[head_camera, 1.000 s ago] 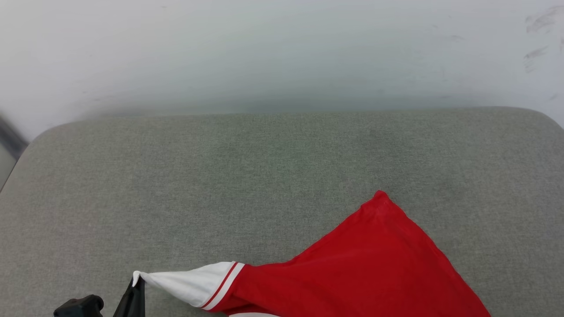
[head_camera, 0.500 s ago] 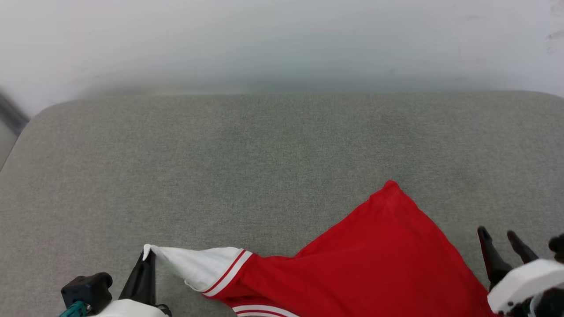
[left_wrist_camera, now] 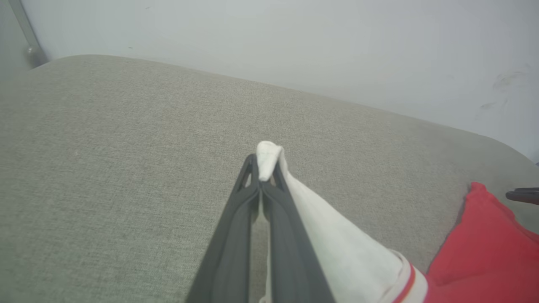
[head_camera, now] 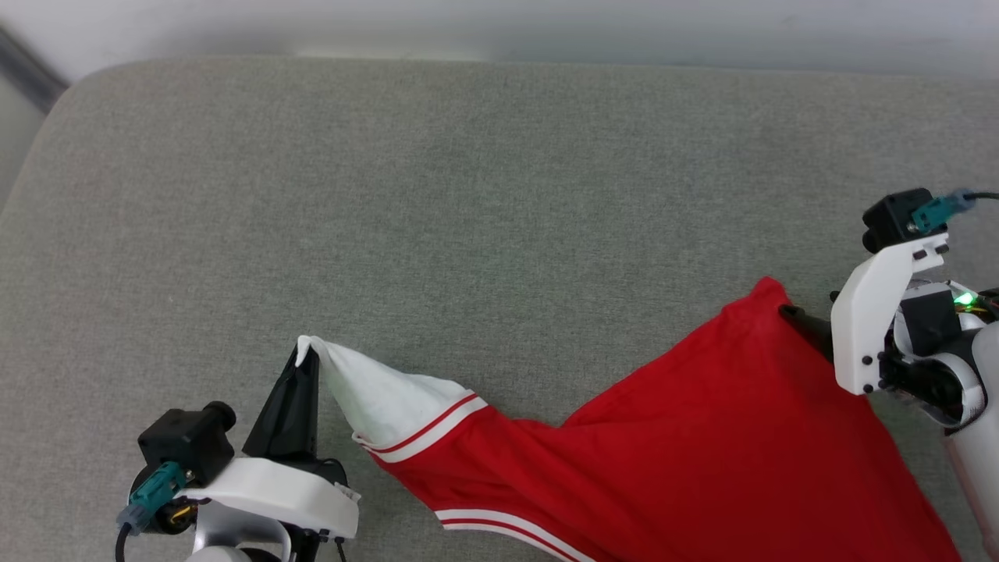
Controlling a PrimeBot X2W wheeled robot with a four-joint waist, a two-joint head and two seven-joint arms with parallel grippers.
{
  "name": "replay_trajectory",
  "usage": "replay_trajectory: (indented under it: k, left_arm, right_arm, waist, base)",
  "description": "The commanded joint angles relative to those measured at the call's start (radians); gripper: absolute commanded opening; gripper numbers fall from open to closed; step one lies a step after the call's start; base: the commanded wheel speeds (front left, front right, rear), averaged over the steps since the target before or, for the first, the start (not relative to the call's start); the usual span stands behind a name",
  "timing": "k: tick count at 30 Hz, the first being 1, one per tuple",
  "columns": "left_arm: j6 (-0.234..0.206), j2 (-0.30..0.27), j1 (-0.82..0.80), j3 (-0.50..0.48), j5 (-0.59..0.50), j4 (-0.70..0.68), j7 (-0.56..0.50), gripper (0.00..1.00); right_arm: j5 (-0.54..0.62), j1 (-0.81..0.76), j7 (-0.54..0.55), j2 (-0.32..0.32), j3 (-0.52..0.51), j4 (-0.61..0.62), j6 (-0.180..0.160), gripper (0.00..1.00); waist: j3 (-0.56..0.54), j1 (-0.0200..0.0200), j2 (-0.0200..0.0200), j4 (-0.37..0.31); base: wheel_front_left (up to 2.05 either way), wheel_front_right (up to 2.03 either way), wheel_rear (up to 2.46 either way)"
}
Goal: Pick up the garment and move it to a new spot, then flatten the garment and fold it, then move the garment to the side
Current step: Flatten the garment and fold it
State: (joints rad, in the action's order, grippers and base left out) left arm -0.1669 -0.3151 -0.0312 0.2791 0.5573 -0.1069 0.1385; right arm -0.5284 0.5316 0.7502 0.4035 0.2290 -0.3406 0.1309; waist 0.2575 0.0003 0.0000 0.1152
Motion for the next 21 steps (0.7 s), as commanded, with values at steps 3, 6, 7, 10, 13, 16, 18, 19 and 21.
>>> replay_trajectory:
  k: [3,6,7,10,13,16,18,19,21]
  left_arm:
    - [0.011,0.012,-0.037,0.008,-0.005,0.006,0.018,0.0]
    - [0.017,0.022,-0.051,0.013,0.0,0.018,0.031,0.0]
    - [0.02,0.025,-0.054,0.014,0.002,0.024,0.034,0.0]
    - [0.024,0.028,-0.06,0.016,0.005,0.034,0.042,0.0]
    - [0.027,0.034,-0.063,0.019,0.008,0.048,0.048,0.0]
    - [0.034,0.034,-0.066,0.023,0.013,0.061,0.048,0.0]
    - [0.037,0.029,-0.073,0.022,0.015,0.066,0.046,0.0]
    - [0.038,0.025,-0.075,0.021,0.014,0.068,0.044,0.0]
    - [0.04,0.017,-0.083,0.019,0.009,0.07,0.043,0.0]
  right_arm:
    - [-0.021,0.058,0.06,0.022,0.053,-0.026,0.0,1.0]
    - [-0.042,0.085,0.106,0.026,0.094,-0.072,0.0,1.0]
    - [-0.044,0.087,0.126,0.026,0.107,-0.093,0.0,1.0]
    - [-0.058,0.087,0.155,0.022,0.127,-0.128,0.0,1.0]
    - [-0.076,0.086,0.194,0.013,0.144,-0.173,0.0,0.08]
    - [-0.086,0.098,0.198,0.007,0.156,-0.19,0.0,0.0]
    - [-0.093,0.115,0.175,0.007,0.156,-0.188,0.0,0.0]
    - [-0.098,0.123,0.159,0.009,0.154,-0.184,0.0,0.0]
    - [-0.093,0.143,0.115,0.015,0.147,-0.179,-0.001,0.0]
  waist:
    - [0.051,-0.0003,0.0,0.035]
    - [0.071,-0.0003,0.0,0.043]
    - [0.075,-0.0003,0.0,0.045]
    - [0.079,-0.0003,0.0,0.047]
    - [0.081,-0.0003,0.0,0.047]
    - [0.074,-0.0003,0.0,0.044]
    - [0.066,-0.0003,0.0,0.041]
    - [0.06,-0.0003,0.0,0.039]
    - [0.047,-0.0003,0.0,0.035]
  base:
    - [0.0,0.0,0.0]
    - [0.0,0.0,0.0]
    - [0.0,0.0,0.0]
    - [0.0,0.0,0.0]
    - [0.0,0.0,0.0]
    - [0.0,0.0,0.0]
    - [0.0,0.0,0.0]
    - [0.0,0.0,0.0]
    - [0.0,0.0,0.0]
